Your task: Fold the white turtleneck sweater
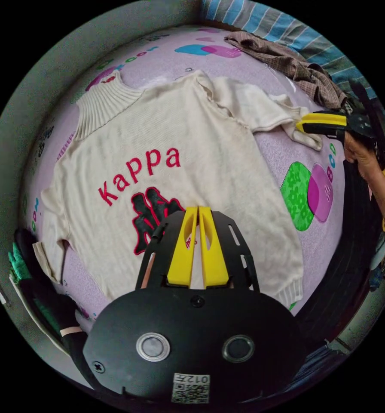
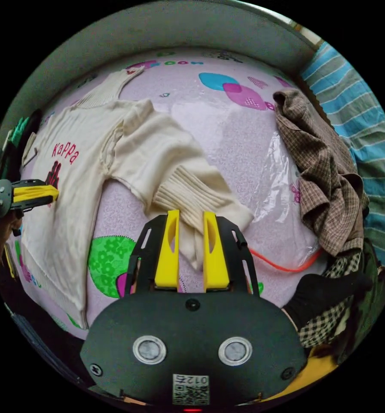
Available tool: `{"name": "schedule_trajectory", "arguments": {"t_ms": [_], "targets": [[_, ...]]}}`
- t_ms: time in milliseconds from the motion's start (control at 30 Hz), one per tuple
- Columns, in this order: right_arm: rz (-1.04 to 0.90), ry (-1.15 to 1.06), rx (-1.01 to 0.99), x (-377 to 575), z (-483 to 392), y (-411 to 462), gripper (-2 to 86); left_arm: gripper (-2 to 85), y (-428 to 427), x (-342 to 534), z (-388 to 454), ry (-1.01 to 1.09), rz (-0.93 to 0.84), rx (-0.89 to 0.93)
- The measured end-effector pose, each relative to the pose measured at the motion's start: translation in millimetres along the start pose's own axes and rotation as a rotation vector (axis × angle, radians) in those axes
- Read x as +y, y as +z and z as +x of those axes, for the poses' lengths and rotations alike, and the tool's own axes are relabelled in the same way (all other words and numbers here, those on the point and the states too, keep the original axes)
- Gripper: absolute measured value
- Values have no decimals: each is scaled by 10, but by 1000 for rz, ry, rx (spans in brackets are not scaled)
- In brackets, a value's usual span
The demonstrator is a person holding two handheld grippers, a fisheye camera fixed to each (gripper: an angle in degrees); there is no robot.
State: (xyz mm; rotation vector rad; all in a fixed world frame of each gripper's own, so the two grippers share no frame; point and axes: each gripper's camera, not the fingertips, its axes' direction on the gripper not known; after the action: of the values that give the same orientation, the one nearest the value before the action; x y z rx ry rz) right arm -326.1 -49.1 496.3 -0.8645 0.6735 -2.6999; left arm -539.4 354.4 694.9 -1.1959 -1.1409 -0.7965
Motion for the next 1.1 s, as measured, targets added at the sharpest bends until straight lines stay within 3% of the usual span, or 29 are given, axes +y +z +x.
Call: {"name": "schedule_trajectory", "arguments": {"t_ms": [200,667,833,1100], "targets": [[28,148,-30,386,418,-225,9,9,-88,157,-57,-13,31,11],[208,397,80,1338,1511,-1522,-5,10,-320,493,-482,-73,-2,104],[368,278,-69,1314,1285,-1988,-5,17,-650,659,-798,-147,112,242],[442,34,-207,789,387,-2139,-5,71,-1529,719,-1395,-145,383,525]]}}
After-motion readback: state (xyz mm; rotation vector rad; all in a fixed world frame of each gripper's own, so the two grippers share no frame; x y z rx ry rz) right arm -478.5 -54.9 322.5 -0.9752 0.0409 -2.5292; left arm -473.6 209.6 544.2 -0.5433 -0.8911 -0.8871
